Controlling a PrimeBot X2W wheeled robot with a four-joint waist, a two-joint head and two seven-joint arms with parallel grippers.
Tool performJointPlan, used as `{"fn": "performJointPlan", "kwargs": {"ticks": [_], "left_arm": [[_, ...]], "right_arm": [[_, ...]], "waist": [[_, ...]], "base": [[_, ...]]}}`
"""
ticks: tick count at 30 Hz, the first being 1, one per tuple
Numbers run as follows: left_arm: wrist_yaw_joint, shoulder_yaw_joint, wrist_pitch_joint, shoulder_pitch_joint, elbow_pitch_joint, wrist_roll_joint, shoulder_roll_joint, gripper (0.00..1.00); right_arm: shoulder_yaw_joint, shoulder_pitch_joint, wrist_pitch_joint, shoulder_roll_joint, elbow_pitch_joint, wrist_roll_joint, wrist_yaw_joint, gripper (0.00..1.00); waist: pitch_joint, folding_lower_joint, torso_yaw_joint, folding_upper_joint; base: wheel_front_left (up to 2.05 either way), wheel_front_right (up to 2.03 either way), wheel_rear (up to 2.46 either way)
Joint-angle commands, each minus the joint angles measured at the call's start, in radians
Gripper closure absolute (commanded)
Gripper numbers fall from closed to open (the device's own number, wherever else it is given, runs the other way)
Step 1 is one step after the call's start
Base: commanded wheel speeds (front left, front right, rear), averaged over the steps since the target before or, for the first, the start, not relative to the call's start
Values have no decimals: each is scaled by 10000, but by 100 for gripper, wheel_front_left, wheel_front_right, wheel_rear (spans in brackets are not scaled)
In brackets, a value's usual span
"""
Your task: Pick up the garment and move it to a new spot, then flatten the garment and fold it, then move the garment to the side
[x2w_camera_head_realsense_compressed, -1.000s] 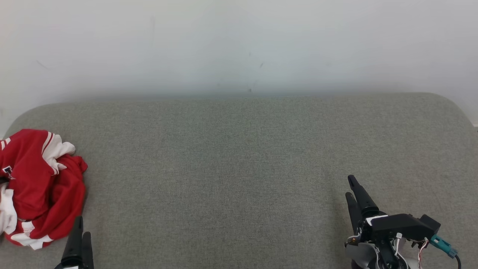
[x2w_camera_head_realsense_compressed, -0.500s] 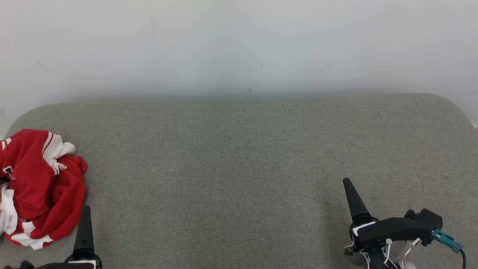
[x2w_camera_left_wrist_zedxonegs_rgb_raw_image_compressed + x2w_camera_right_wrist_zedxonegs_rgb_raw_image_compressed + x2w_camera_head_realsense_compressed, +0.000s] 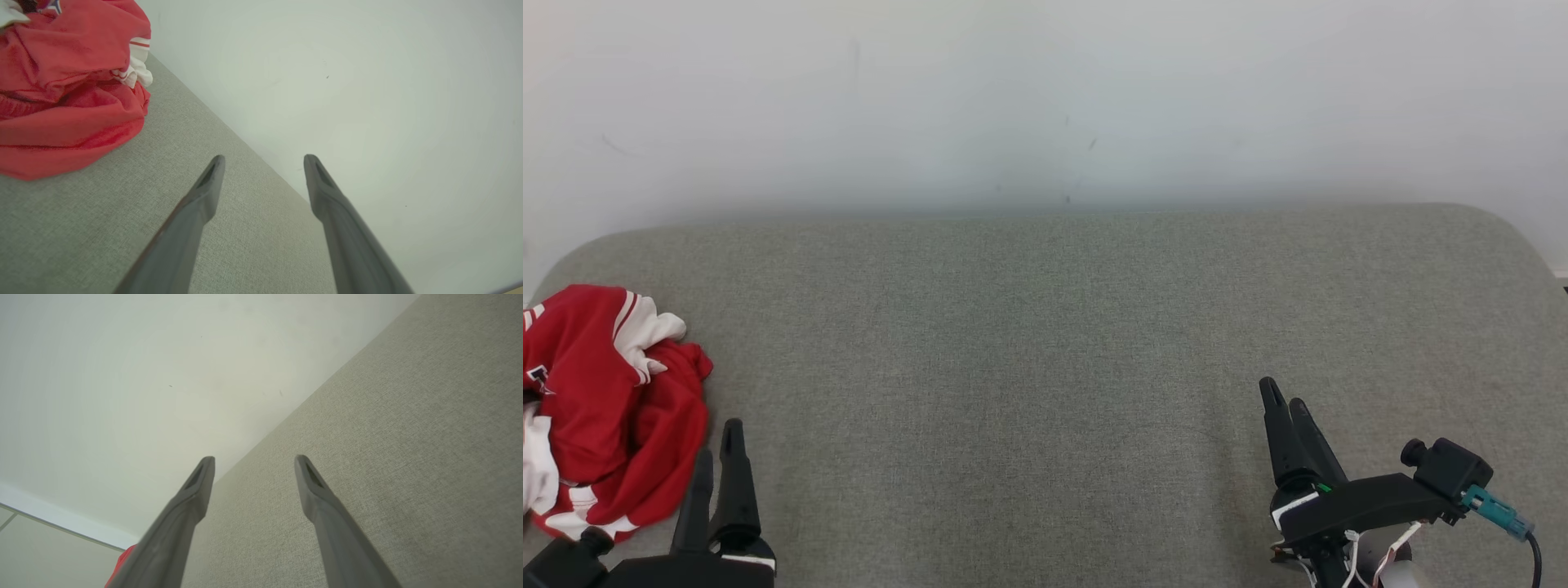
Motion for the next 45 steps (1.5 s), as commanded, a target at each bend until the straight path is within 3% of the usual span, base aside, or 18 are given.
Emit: {"fn": "performJointPlan", "kwargs": {"ticks": [1,24,45], "left_arm": [[17,-87,-142,3,-237,526,61,0],[285,-1243,-846,77,-762,3500,357,0],[288,-1067,-1404,340,-195,5290,75,0]], "right_arm": [[22,-37,-121,-4,-191,-471,-7,0],[231,443,-760,-2,-901,-3385,-10,0],[582,890,-1250,-2,-1502,-5666,-14,0]], "waist": [[-5,0,-3,0],[-36,0,-73,0],[-114,0,-84,0]], "base": [[0,0,0],[0,0,0],[0,0,0]]}}
